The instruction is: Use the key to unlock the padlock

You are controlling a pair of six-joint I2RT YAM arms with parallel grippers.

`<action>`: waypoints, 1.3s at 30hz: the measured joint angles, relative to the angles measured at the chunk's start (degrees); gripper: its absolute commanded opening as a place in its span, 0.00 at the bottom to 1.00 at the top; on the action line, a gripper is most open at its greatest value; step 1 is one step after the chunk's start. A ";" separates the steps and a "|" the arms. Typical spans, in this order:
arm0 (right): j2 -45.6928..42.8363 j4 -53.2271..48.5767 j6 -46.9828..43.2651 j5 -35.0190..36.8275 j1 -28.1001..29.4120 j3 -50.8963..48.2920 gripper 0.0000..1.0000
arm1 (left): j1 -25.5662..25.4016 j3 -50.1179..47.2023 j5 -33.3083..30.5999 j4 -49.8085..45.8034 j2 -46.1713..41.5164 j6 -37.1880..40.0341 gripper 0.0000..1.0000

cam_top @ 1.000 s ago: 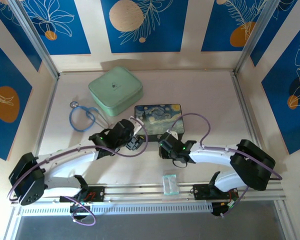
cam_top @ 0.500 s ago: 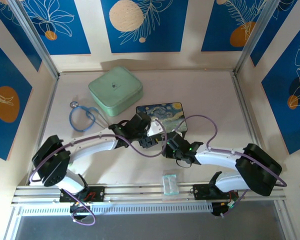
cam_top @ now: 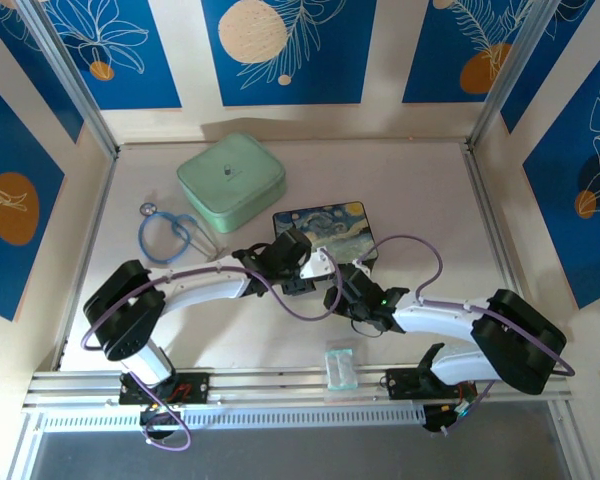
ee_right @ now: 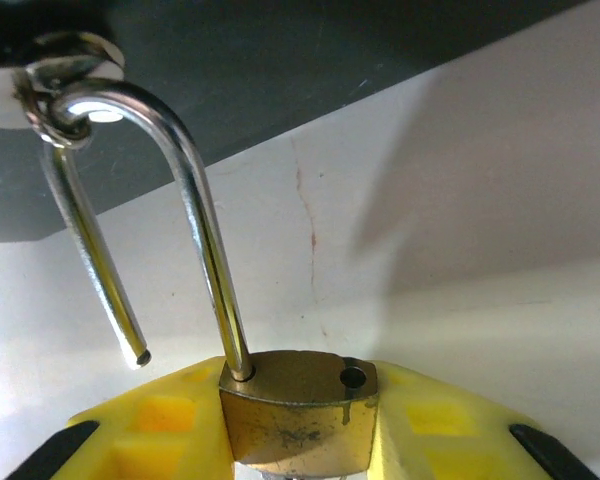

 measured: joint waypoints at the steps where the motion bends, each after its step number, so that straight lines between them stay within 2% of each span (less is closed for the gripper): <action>1: 0.04 0.37 0.83 0.15 0.02 -0.07 0.30 | -0.02 -0.15 -0.48 0.52 0.15 -0.02 0.64; 6: -0.04 5.16 5.35 0.85 0.00 -2.19 0.30 | -0.39 -1.84 -3.15 4.52 0.22 1.33 0.55; 14: 1.03 11.69 9.66 -0.37 -1.55 -3.82 0.29 | -0.39 -2.49 -4.26 7.65 0.98 2.62 0.52; 25: 3.74 17.94 13.53 -7.28 -6.34 -4.15 0.28 | -0.39 -3.15 -5.09 9.16 1.18 4.59 0.50; 28: 4.07 18.93 14.29 -9.29 -7.67 -4.15 0.28 | -0.59 -3.19 -5.40 9.20 1.16 5.29 0.45; 39: 8.46 26.80 19.12 -13.38 -10.58 -4.17 0.28 | -1.57 -3.34 -6.32 9.40 1.11 6.43 0.46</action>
